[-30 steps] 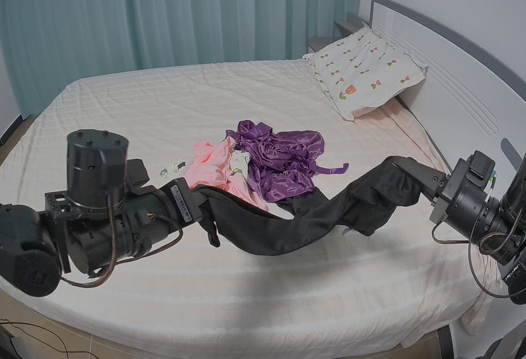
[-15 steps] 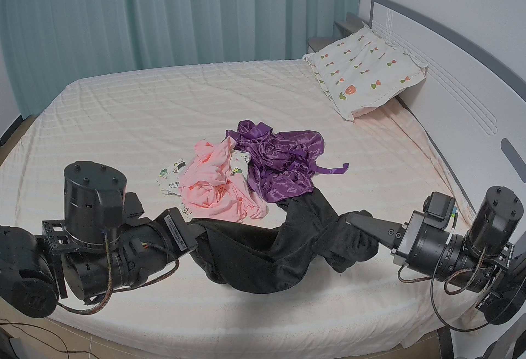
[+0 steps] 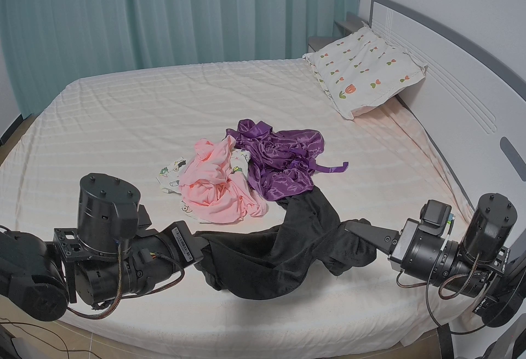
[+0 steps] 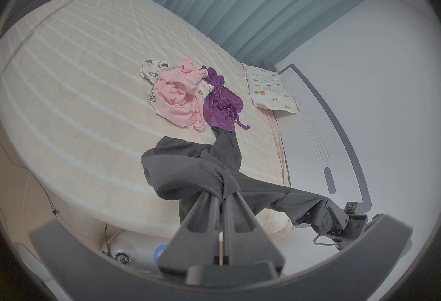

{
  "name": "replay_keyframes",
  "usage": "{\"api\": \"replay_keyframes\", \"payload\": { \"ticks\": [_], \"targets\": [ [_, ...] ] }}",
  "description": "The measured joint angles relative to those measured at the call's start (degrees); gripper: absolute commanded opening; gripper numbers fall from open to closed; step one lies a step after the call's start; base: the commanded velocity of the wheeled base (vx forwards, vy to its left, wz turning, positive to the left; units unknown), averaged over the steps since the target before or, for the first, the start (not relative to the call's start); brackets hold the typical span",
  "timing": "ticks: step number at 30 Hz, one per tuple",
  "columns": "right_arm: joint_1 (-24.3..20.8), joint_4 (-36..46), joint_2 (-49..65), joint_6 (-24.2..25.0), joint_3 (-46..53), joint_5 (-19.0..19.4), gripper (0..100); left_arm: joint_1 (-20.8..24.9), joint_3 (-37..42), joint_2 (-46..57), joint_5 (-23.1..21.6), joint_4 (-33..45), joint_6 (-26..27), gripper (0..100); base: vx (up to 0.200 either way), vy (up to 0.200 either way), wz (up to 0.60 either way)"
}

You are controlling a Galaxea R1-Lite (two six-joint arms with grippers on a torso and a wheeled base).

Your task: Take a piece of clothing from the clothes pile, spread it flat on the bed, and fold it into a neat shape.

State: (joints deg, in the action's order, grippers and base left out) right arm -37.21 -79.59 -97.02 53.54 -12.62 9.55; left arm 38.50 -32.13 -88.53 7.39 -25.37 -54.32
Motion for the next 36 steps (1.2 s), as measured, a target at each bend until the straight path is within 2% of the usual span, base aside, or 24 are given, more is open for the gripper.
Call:
{"api": "replay_keyframes", "payload": {
  "ticks": [16,32,36],
  "targets": [
    [0.05,-0.02,0.15,-0.01,-0.05,-0.27,0,-0.11,-0.50,-0.15,0.07,0.35,-2.00,0,-0.013,0.013,0.00],
    [0.02,0.00,0.23,-0.22,-0.11,-0.30,0,-0.66,-0.33,0.20,0.07,0.38,-2.00,0,0.000,0.200,0.00],
    [0.05,0.00,0.50,-0.89,-0.37,-1.50,0,-0.72,-0.22,0.74,0.05,0.44,-2.00,0,0.000,0.200,0.00]
  ]
}}
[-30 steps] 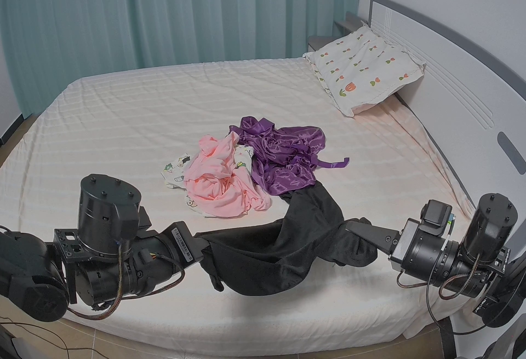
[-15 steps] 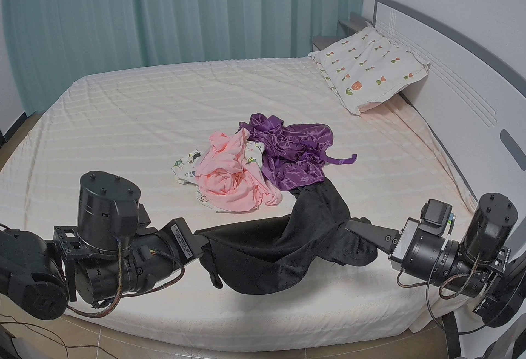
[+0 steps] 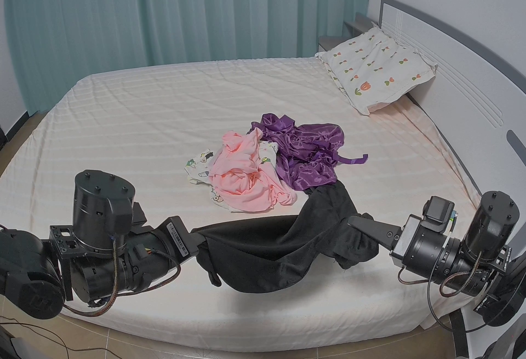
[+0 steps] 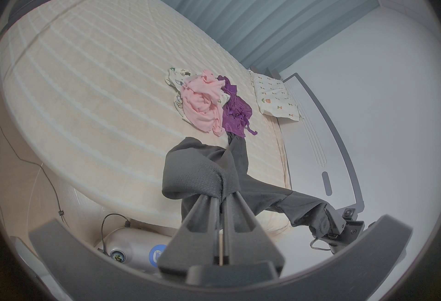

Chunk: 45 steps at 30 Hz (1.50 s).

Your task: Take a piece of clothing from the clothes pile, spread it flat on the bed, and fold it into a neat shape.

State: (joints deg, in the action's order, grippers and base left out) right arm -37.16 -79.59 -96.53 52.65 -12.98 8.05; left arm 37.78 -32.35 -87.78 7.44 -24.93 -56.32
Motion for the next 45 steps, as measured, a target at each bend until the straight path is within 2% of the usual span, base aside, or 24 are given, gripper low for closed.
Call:
{"api": "replay_keyframes", "payload": {
  "ticks": [9,20,24,45],
  "targets": [
    [-0.02,0.79,0.46,-5.06,-1.93,-0.37,0,-0.33,0.22,1.12,0.17,0.13,0.02,0,0.000,0.200,0.00],
    [0.09,6.68,0.06,-5.77,-6.14,-0.63,0,-0.60,0.55,4.66,0.37,2.44,0.10,0,0.000,0.200,0.00],
    [-0.05,10.76,-0.02,-5.88,-8.68,-2.83,0,-0.77,0.68,5.18,0.37,2.55,0.10,0,0.000,0.200,0.00],
    [-2.50,11.58,0.17,-6.18,-14.87,-3.84,0,-2.76,0.69,6.94,0.50,2.96,0.60,0,0.000,0.200,0.00]
  ]
}}
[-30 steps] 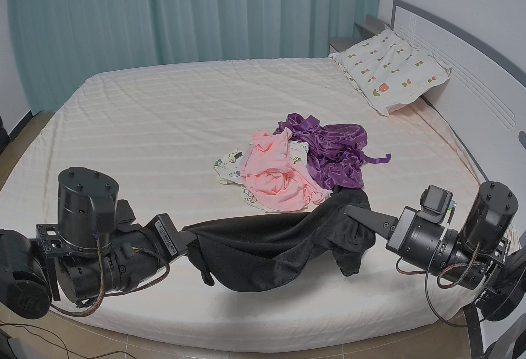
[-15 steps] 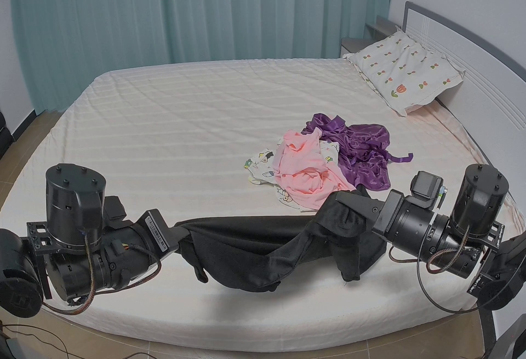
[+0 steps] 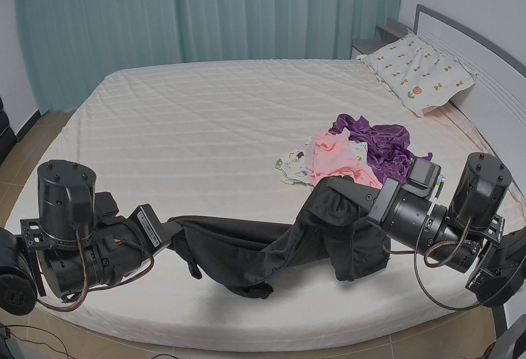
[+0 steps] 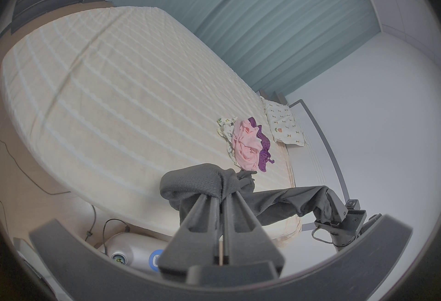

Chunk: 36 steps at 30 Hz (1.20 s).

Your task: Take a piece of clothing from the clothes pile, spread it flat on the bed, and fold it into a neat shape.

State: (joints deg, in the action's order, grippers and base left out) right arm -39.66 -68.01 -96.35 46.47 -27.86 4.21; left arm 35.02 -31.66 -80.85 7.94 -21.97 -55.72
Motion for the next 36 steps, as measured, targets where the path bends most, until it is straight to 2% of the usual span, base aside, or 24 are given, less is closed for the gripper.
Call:
{"api": "replay_keyframes", "payload": {
  "ticks": [5,19,28,36],
  "targets": [
    [-0.28,0.00,-0.15,0.06,0.00,0.00,0,-0.09,-0.26,0.54,-0.04,2.16,0.06,0,0.000,0.200,0.00],
    [0.29,-0.11,-0.12,0.17,1.15,0.00,0,-0.02,-0.15,0.83,-0.04,2.23,0.13,0,0.000,0.200,0.00],
    [3.72,-0.11,0.07,0.16,4.13,0.44,0,0.04,0.11,0.50,-0.50,2.21,-0.05,0,0.000,0.000,0.00],
    [4.74,-0.06,2.12,0.27,8.31,1.12,0,0.85,0.27,0.45,-0.85,2.21,-0.33,0,-0.200,0.000,0.00]
  ]
}}
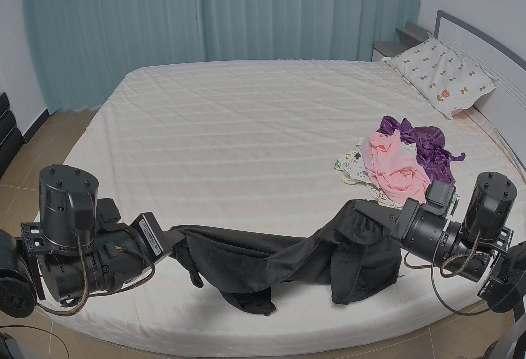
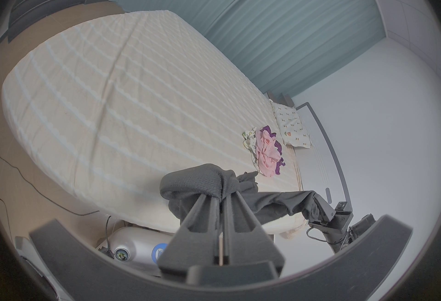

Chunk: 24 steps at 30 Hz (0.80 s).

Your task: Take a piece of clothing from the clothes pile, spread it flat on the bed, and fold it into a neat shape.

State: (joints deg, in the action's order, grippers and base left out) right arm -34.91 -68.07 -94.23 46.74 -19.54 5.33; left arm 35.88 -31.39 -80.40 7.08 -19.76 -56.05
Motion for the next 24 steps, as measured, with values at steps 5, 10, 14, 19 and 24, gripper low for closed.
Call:
{"api": "replay_keyframes", "payload": {
  "ticks": [5,10,14,19,24],
  "targets": [
    [-0.45,0.09,3.15,0.04,2.93,0.33,0,2.13,0.46,0.16,-0.28,0.06,-0.22,0,-0.200,0.000,0.00],
    [-1.55,0.77,8.57,0.06,5.38,0.46,0,5.30,0.66,1.10,-0.28,0.09,-1.18,0,-0.200,0.000,0.00],
    [-1.94,4.60,13.69,0.04,5.24,0.50,0,7.80,0.11,2.29,0.30,0.11,-1.80,0,-0.200,0.000,0.00],
    [-2.16,17.47,21.91,0.09,0.63,0.57,0,9.57,-1.68,3.58,2.84,0.20,-2.02,0,-0.200,0.000,0.00],
    [-1.72,28.57,29.73,0.33,-8.51,0.90,0,10.24,-6.18,4.46,5.07,2.93,-2.05,0,-0.120,0.000,0.00]
  ]
}}
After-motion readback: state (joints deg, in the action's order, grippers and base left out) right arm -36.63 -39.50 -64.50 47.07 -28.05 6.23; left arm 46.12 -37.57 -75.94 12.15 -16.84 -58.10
